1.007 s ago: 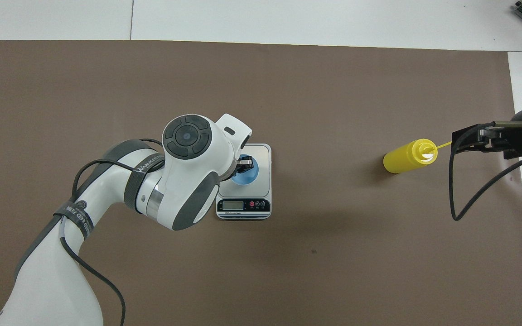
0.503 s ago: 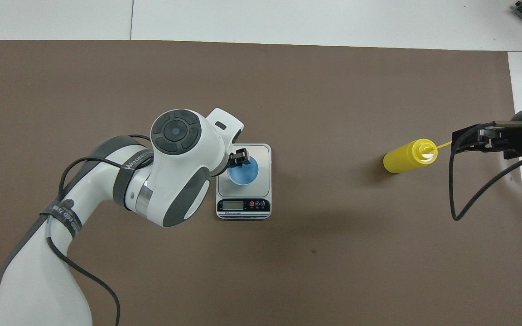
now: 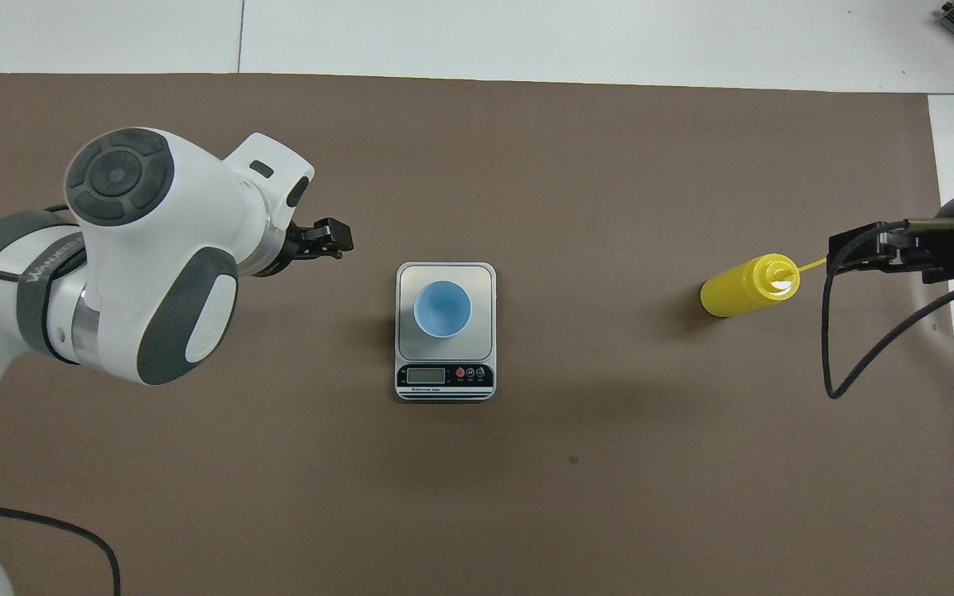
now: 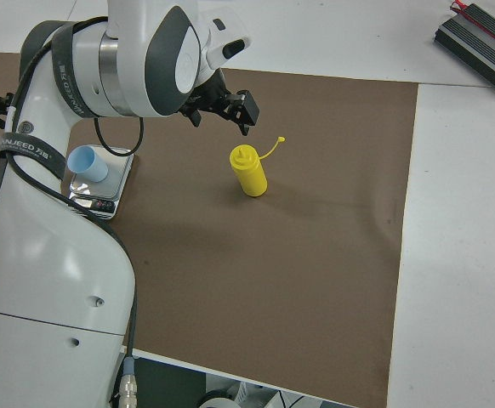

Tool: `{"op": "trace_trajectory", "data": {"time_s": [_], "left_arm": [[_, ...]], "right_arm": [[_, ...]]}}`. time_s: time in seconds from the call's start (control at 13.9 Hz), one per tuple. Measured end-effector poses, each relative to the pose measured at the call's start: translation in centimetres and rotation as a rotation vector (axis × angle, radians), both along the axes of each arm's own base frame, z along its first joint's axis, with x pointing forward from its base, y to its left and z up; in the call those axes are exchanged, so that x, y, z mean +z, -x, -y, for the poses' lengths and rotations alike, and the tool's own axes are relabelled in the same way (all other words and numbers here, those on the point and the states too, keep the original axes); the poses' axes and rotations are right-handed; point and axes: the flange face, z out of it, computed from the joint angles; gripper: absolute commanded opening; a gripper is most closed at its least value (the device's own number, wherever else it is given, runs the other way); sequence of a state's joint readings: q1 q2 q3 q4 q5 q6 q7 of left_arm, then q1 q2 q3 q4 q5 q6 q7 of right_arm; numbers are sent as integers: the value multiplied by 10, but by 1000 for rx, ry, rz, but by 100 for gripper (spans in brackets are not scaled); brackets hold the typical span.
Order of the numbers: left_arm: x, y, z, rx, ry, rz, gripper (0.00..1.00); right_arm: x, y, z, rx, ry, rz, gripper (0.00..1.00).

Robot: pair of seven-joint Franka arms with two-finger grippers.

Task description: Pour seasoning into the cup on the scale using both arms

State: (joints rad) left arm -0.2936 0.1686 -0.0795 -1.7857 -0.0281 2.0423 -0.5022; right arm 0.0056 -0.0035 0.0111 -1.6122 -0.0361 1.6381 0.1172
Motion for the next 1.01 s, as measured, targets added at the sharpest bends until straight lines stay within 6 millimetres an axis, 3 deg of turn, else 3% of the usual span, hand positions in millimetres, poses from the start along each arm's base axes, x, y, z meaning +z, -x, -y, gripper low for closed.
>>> {"op": "trace_trajectory", "data": {"time_s": [0.29, 0.72, 1.01], "left_arm": [[32, -1, -61, -88, -23, -4, 100], [84, 13, -155, -210, -50, -7, 100], [110, 20, -186, -216, -53, -29, 100]], "right_arm": [[-7, -1, 24, 1, 1, 4, 100], [-39, 12, 63, 287, -2, 35, 100], [-62, 19, 86, 488, -43, 98, 100]]}}
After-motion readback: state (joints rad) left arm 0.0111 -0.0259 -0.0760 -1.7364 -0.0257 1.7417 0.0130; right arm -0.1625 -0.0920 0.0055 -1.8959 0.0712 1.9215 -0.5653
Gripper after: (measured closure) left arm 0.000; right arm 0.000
